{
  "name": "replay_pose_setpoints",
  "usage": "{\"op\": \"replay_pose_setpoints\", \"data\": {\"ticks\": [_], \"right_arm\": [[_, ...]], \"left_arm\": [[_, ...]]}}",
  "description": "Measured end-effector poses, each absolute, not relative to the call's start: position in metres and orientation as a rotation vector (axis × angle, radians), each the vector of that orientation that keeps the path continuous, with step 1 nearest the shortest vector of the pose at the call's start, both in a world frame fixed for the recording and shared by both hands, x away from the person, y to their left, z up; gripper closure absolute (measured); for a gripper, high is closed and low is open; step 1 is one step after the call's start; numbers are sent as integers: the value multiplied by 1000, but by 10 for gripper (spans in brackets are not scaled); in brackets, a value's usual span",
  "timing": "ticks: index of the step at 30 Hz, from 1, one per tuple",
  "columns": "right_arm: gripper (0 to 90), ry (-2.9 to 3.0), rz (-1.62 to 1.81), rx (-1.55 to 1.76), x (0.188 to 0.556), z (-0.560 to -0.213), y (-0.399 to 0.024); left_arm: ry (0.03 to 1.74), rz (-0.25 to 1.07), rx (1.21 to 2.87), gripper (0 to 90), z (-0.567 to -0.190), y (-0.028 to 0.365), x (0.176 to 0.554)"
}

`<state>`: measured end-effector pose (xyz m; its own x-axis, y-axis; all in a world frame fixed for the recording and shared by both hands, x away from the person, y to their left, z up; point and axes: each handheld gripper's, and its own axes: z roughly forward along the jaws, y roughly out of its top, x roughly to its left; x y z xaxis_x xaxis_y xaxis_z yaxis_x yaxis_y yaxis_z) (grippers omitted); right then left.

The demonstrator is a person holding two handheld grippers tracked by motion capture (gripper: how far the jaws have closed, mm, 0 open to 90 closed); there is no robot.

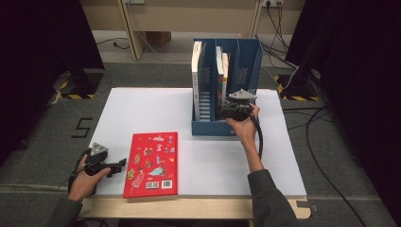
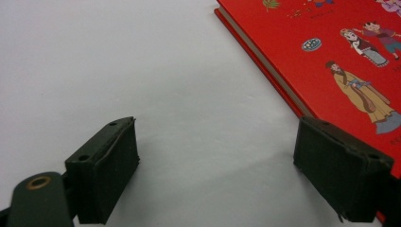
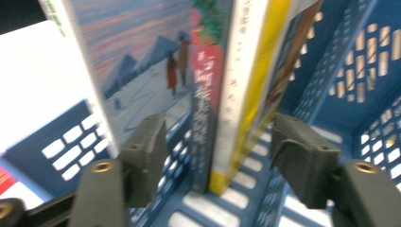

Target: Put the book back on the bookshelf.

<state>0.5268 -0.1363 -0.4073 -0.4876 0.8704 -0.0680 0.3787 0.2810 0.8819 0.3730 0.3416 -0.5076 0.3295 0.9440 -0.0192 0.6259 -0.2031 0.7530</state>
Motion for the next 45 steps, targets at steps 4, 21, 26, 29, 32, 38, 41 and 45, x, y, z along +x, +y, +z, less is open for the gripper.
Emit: {"op": "replay_pose_setpoints", "data": {"ticks": [4, 21, 26, 29, 32, 38, 41, 45], "right_arm": [[253, 1980, 1199, 1145, 519, -407, -136], [160, 1936, 1292, 1136, 492, -404, -137], [164, 1942, 1270, 1135, 488, -405, -137], [172, 1949, 1269, 1134, 486, -406, -136], [170, 1948, 1289, 1137, 484, -405, -136], [162, 1976, 1307, 1123, 475, -407, -133], [161, 2001, 1324, 1115, 470, -409, -130], [160, 2015, 1338, 1105, 464, -409, -128]], "left_arm": [[1379, 601, 1923, 135, -508, 342, 373], [1378, 600, 1924, 132, -508, 342, 373], [1378, 599, 1925, 132, -508, 342, 373], [1378, 599, 1924, 132, -508, 342, 373], [1377, 600, 1926, 131, -508, 342, 373], [1377, 599, 1926, 130, -508, 342, 373], [1377, 601, 1925, 131, -508, 342, 373], [1377, 600, 1926, 130, -508, 342, 373]]}}
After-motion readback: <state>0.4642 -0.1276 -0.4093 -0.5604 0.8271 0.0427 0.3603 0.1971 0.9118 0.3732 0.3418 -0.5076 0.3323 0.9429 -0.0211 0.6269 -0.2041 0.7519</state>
